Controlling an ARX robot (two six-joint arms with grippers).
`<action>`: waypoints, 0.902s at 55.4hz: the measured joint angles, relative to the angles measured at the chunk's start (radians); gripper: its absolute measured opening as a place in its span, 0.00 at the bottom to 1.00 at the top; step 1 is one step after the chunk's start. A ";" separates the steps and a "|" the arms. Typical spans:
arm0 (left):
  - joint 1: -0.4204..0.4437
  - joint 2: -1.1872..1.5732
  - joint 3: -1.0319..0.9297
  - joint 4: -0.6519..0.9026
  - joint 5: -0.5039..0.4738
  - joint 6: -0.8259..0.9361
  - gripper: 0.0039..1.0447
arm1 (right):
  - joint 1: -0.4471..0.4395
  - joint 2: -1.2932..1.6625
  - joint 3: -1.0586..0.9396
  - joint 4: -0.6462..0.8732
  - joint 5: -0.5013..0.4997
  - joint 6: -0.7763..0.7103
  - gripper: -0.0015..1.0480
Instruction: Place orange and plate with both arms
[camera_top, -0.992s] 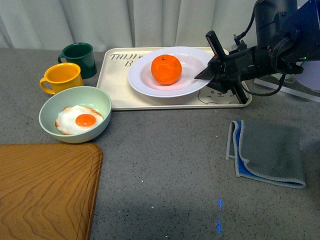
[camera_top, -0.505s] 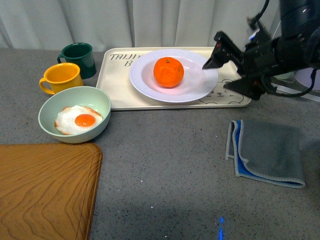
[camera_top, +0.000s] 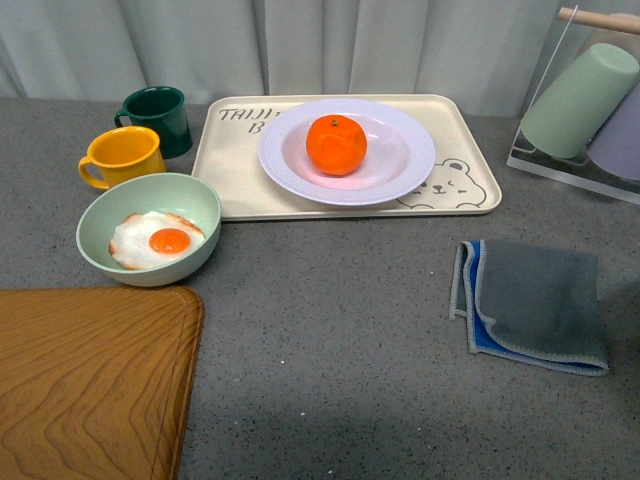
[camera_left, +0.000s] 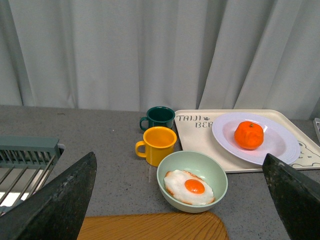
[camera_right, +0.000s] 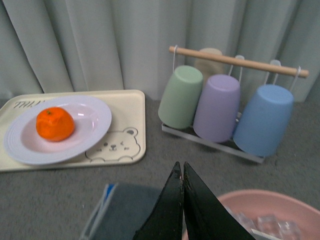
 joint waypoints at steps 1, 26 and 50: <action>0.000 0.000 0.000 0.000 0.000 0.000 0.94 | -0.011 -0.035 -0.010 -0.029 -0.009 -0.001 0.01; 0.000 -0.001 0.000 -0.002 -0.002 0.000 0.94 | -0.061 -1.022 -0.038 -0.854 -0.038 -0.007 0.18; 0.000 -0.001 0.000 -0.002 -0.002 0.000 0.94 | -0.061 -1.023 -0.038 -0.854 -0.038 -0.007 0.87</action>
